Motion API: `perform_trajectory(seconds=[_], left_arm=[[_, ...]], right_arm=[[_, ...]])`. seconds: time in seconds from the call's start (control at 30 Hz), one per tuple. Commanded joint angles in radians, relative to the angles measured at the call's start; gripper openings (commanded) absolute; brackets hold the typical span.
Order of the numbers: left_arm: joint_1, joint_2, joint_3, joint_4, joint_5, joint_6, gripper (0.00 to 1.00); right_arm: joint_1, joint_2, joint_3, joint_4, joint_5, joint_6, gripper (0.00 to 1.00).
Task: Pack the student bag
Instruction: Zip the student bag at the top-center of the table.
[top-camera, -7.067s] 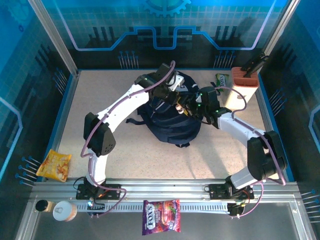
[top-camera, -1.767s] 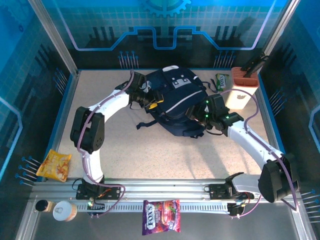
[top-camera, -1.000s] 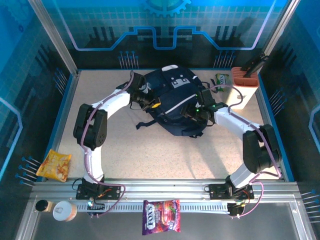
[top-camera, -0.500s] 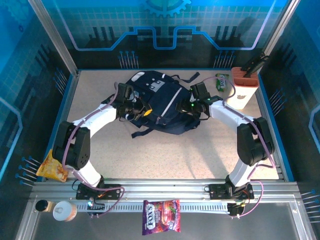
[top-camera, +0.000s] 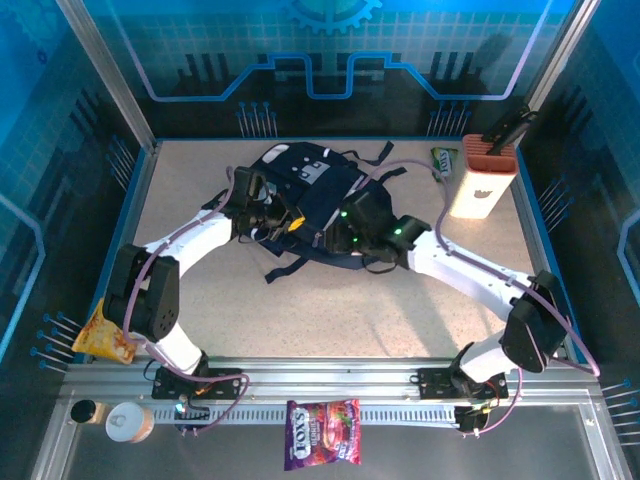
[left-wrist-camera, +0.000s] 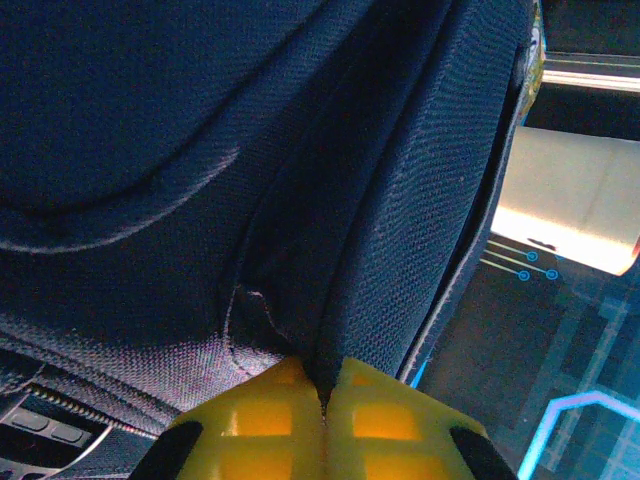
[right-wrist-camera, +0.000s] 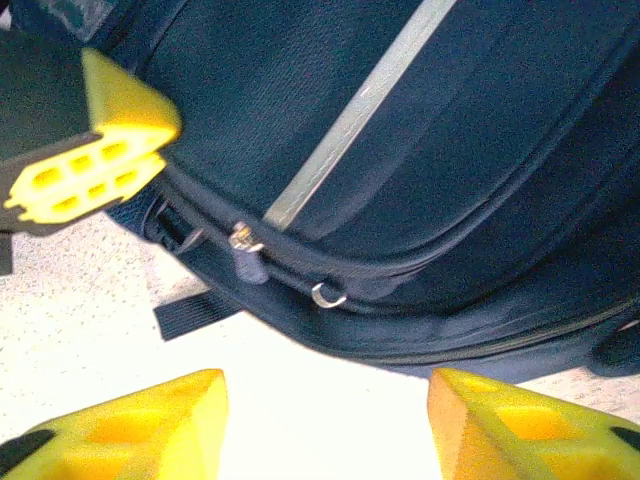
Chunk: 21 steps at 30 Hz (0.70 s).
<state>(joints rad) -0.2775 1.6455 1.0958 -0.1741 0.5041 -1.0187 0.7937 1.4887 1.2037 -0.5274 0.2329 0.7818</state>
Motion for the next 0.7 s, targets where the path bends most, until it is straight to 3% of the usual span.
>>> perform_trajectory(seconds=[0.0, 0.07, 0.23, 0.37, 0.47, 0.67], left_arm=[[-0.002, -0.025, 0.004, 0.047, 0.090, -0.003, 0.00], [0.000, -0.027, 0.003, 0.044, 0.091, -0.002, 0.00], [0.007, -0.028, 0.015, 0.018, 0.102, 0.016, 0.00], [0.011, -0.029, 0.024, 0.001, 0.104, 0.030, 0.00], [0.010, -0.022, 0.026, -0.001, 0.109, 0.030, 0.00], [0.012, -0.012, 0.033, -0.001, 0.118, 0.026, 0.00]], right_arm=[[0.059, 0.076, 0.016, 0.033, 0.079, 0.095, 0.48], [0.080, 0.124, 0.051, 0.036, 0.100, 0.133, 0.41], [0.099, 0.222, 0.113, 0.078, 0.152, 0.166, 0.35], [0.099, 0.291, 0.185, 0.051, 0.185, 0.186, 0.35], [0.093, 0.325, 0.218, 0.026, 0.218, 0.216, 0.41], [0.086, 0.373, 0.264, -0.009, 0.241, 0.242, 0.38]])
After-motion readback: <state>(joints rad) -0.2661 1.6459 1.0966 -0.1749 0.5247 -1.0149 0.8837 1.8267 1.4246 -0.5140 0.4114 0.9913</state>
